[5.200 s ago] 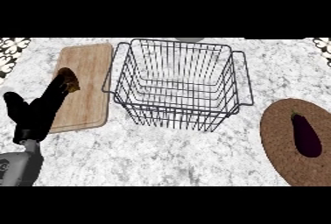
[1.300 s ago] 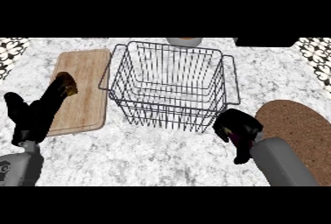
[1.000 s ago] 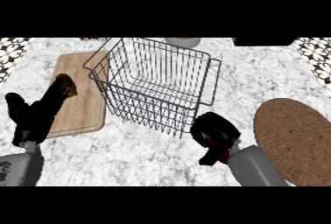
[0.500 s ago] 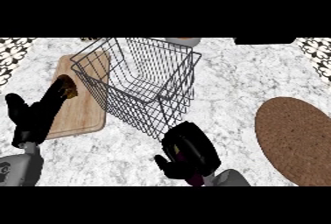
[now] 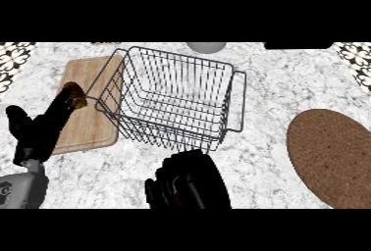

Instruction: Pick the eggplant from the placemat and place it in the basket

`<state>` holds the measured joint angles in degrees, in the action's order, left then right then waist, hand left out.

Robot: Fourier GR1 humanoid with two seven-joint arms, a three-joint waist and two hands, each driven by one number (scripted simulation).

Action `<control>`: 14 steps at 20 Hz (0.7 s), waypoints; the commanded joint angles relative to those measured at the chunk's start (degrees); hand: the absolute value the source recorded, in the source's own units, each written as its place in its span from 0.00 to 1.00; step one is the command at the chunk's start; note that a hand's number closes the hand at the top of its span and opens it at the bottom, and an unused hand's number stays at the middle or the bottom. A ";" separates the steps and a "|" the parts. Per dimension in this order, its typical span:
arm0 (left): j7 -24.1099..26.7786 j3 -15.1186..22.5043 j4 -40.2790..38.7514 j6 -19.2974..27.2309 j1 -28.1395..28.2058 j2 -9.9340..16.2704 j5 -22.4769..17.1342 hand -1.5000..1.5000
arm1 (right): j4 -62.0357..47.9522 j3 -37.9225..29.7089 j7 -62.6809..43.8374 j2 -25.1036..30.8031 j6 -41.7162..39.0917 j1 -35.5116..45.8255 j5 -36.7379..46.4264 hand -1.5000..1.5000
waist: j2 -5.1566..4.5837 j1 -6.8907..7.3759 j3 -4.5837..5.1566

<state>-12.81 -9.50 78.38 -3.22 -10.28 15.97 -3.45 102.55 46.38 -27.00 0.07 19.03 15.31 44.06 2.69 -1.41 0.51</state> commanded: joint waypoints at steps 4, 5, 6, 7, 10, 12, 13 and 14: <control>-0.51 0.16 0.39 -0.95 -0.83 0.32 -0.56 0.50 | 5.54 4.49 -23.05 -0.07 5.14 9.77 9.75 1.00 | -0.62 1.00 0.02; 0.23 0.89 -0.43 -0.51 -0.88 -0.11 0.50 0.50 | 5.10 4.79 -25.62 -0.07 4.95 11.81 10.94 1.00 | -0.89 0.87 0.08; -0.08 0.76 0.15 -0.08 -1.67 -0.14 0.47 0.50 | 4.89 3.67 -28.67 -0.07 5.22 14.32 12.10 1.00 | -0.99 1.26 0.01; -0.48 0.80 0.47 -0.49 -1.93 -0.38 -0.17 0.50 | 3.80 3.94 -31.50 -0.07 5.29 15.44 12.91 1.00 | -0.94 1.70 0.03; -0.63 1.18 0.18 0.33 -1.37 -1.34 0.22 0.50 | 2.87 0.45 -39.55 -0.07 -0.34 23.34 17.51 1.00 | -0.98 1.49 0.05; -0.52 0.67 0.17 0.26 -2.53 -0.47 0.30 0.50 | -0.49 -0.83 -44.24 -0.06 -1.06 28.18 18.93 1.00 | -1.48 2.49 -0.02; -2.12 1.73 1.27 -1.01 -3.08 -0.44 -0.17 0.50 | -1.24 -0.79 -46.20 -0.06 -1.87 30.14 19.60 1.00 | -1.28 2.87 -0.09; -0.76 1.64 0.36 0.67 -3.55 -1.30 0.80 0.50 | -1.22 -1.68 -48.74 -0.06 -3.14 31.95 19.29 1.00 | -1.53 2.46 -0.09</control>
<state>-13.62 -8.33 78.99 -3.35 -12.52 15.35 -3.21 103.12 46.44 -61.72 0.36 18.59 39.47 60.85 1.52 0.75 0.48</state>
